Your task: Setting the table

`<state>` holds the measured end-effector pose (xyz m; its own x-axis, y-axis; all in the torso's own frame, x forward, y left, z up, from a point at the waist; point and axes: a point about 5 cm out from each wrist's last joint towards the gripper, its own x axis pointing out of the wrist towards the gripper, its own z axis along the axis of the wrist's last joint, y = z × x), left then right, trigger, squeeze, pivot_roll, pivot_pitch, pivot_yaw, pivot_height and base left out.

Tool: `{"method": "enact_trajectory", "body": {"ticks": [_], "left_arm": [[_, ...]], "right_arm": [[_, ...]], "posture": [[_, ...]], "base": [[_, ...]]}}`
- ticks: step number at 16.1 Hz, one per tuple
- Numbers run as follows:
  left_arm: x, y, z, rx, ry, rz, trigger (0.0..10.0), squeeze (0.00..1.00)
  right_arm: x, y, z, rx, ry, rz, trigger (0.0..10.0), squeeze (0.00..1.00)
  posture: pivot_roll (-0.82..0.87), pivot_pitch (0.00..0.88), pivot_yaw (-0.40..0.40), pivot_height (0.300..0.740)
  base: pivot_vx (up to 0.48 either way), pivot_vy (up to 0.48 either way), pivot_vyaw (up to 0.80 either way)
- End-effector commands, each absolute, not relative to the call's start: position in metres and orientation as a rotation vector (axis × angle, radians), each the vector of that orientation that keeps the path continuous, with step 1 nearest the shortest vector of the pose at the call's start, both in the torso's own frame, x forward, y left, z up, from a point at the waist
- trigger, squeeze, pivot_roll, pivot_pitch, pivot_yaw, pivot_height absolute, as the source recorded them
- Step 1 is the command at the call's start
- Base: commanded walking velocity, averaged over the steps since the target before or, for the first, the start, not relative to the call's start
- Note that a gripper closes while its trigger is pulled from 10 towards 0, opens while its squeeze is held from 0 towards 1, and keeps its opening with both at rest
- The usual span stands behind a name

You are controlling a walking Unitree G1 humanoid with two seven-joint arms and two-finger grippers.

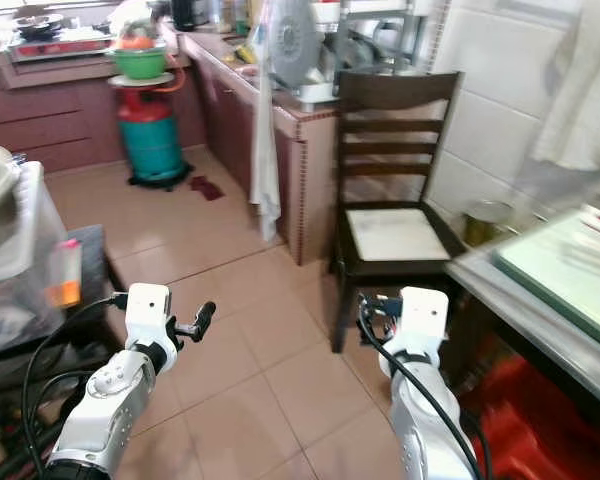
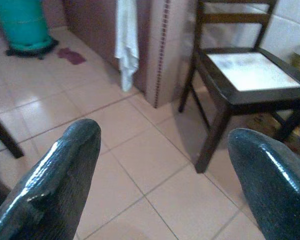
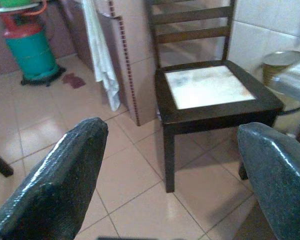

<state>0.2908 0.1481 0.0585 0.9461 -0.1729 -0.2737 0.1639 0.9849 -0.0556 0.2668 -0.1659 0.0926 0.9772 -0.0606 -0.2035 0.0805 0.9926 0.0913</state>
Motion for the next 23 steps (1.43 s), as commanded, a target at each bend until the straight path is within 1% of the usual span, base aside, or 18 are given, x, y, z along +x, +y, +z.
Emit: {"method": "enact_trajectory", "body": {"ticks": [1,9,12,15,21,23], "left_arm": [[0.2939,0.1445,0.0612,-0.024,0.280,-0.187,10.0,0.00],[0.2952,0.1479,0.0603,-0.014,0.290,-0.167,10.0,0.00],[0.2959,0.1477,0.0608,-0.013,0.294,-0.167,10.0,0.00],[0.2977,0.1473,0.0625,-0.015,0.291,-0.166,10.0,0.00],[0.3004,0.1476,0.0660,-0.018,0.284,-0.165,10.0,0.00],[0.3014,0.1466,0.0669,-0.017,0.283,-0.167,10.0,0.00]], "right_arm": [[0.2660,-0.1702,0.0920,0.098,0.211,-0.089,10.0,0.00],[0.2674,-0.1698,0.0919,0.105,0.211,-0.094,10.0,0.00],[0.2677,-0.1704,0.0922,0.109,0.209,-0.098,10.0,0.00],[0.2676,-0.1714,0.0936,0.114,0.198,-0.106,10.0,0.00],[0.2688,-0.1784,0.0950,0.051,0.191,-0.170,10.0,0.00],[0.2696,-0.1775,0.0953,0.075,0.170,-0.174,10.0,0.00]], "posture": [[-0.03,0.000,-0.021,0.740],[-0.03,0.000,-0.020,0.740],[-0.03,0.000,-0.016,0.740],[-0.03,0.000,-0.015,0.740],[-0.04,0.000,-0.008,0.740],[-0.04,0.000,-0.008,0.740]], "base": [[0.000,0.000,-0.78],[0.000,0.000,-0.75],[0.000,0.000,0.00],[-0.249,0.000,0.00],[-0.272,0.000,0.00],[-0.283,0.000,0.00]]}}
